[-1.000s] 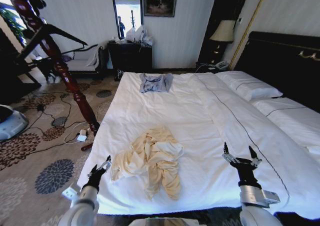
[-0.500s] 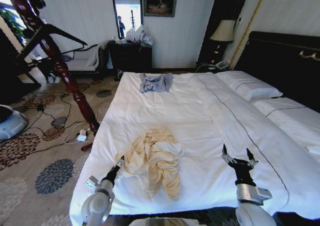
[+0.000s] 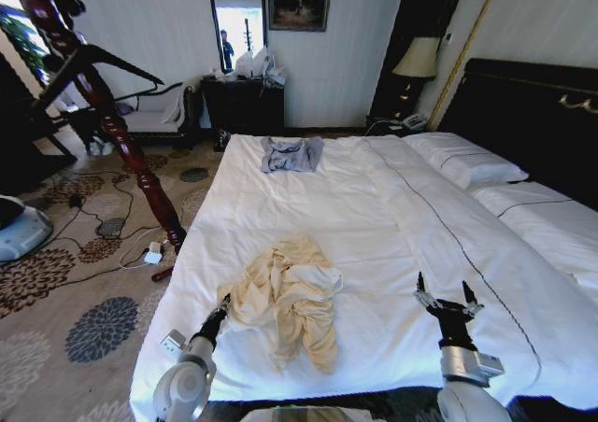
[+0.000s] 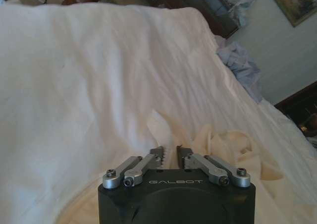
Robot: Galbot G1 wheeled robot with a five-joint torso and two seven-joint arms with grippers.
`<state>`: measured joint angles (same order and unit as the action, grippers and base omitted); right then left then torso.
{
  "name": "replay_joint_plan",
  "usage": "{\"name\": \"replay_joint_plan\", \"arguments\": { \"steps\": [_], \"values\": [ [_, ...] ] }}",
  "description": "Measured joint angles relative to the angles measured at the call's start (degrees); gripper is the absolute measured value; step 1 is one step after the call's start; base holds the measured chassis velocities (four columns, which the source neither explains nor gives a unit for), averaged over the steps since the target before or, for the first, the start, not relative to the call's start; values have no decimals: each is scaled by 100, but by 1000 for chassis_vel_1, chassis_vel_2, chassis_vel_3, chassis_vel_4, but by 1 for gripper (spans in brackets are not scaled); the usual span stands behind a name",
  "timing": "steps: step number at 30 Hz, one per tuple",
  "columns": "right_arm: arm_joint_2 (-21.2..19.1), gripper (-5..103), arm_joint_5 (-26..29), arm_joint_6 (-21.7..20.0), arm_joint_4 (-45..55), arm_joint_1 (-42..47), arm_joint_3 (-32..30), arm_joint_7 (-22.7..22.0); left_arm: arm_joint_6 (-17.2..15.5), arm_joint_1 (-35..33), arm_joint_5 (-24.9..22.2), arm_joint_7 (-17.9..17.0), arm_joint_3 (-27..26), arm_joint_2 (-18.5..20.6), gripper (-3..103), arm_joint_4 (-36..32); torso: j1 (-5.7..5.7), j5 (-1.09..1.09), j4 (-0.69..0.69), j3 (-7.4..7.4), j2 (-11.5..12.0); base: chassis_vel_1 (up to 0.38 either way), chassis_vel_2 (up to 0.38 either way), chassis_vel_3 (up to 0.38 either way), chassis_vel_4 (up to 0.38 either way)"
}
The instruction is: Pick up the clothes from the bed and hang them on the clothes hanger.
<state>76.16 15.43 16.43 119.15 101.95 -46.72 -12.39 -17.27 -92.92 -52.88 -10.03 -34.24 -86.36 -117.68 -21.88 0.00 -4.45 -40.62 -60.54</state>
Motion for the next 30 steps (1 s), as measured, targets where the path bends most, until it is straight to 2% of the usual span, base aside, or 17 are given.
{"name": "replay_joint_plan", "arguments": {
  "steps": [1,3,4,9,12,13,14,16,18,26,30],
  "values": [
    [-4,100,2,2,0,2,-5,-7,11,0,21,18,0,13,12,-5,0,0,0,0,0,0,0,0,0],
    [-39,100,23,11,-1,6,-22,-61,90,2,186,128,-30,177,3,-18,0,0,0,0,0,0,0,0,0],
    [-51,100,28,16,-4,0,-26,-87,101,-1,204,154,-45,260,2,-38,0,0,0,0,0,0,0,0,0],
    [-81,100,69,28,-13,-15,-41,-174,205,2,169,403,-169,610,1,-252,0,-1,0,0,0,0,0,0,0],
    [-111,100,171,27,-21,-12,-39,-242,321,101,-190,675,-410,1103,1,-714,0,-2,0,0,0,0,0,0,0],
    [-118,100,206,24,-37,-11,-34,-266,346,204,-487,760,-588,1412,1,-1044,0,-1,0,0,0,0,0,0,0],
    [-118,100,206,24,-37,-11,-34,-266,346,204,-487,760,-588,1412,1,-1044,0,-1,0,0,0,0,0,0,0],
    [-115,100,214,19,-71,-13,-16,-288,354,408,-979,794,-911,1854,1,-1475,0,2,-2,0,0,0,0,0,0],
    [-98,100,202,18,-95,-13,19,-303,334,573,-1229,764,-1111,2134,1,-1643,0,0,-1,0,0,0,0,0,0],
    [-60,100,233,48,-123,5,122,-345,314,960,-1348,704,-1221,2653,1,-1662,0,-1,1,-1,0,0,0,0,0],
    [-74,100,262,105,-172,18,153,-348,314,1456,-1746,557,-1310,3020,1,-1575,0,-1,0,-1,0,0,0,0,0]
  ]
}}
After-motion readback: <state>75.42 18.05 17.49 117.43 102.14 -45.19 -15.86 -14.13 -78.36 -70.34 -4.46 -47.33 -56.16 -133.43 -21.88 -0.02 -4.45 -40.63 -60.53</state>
